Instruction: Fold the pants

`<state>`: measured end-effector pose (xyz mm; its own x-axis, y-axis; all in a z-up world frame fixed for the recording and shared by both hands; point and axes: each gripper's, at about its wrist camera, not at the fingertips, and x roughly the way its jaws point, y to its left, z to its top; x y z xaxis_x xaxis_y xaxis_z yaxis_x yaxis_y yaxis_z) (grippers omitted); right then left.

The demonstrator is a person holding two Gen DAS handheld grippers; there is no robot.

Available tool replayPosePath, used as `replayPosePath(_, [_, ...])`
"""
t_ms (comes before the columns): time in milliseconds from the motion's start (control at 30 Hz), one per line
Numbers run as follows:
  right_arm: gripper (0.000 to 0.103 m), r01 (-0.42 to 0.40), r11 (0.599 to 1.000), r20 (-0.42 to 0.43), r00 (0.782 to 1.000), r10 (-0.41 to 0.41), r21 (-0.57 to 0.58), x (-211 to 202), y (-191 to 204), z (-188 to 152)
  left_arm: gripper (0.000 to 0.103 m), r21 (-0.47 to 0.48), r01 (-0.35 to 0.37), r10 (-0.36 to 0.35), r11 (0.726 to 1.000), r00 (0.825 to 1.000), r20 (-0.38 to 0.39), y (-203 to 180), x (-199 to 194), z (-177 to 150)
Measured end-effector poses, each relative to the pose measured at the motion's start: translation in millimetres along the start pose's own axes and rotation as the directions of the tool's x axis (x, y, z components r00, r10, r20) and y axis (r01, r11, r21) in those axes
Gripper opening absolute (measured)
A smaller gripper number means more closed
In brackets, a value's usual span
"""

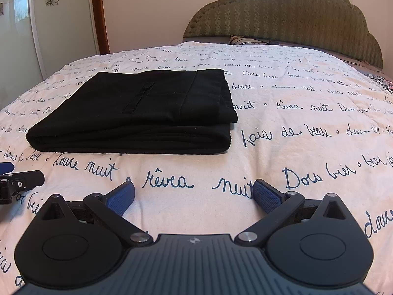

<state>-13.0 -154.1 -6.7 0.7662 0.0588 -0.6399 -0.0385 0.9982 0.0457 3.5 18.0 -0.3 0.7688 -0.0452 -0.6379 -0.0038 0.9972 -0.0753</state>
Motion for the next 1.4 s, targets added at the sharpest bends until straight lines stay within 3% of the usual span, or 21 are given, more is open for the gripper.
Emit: replayPosePath(1400, [0.103, -0.002, 1.0, 0.002, 1.0, 0.002, 0.005, -1.3, -0.4, 0.1, 0.103, 0.022, -0.014, 0.014, 1.0, 1.0, -0.006, -2.8, 2.0, -0.1])
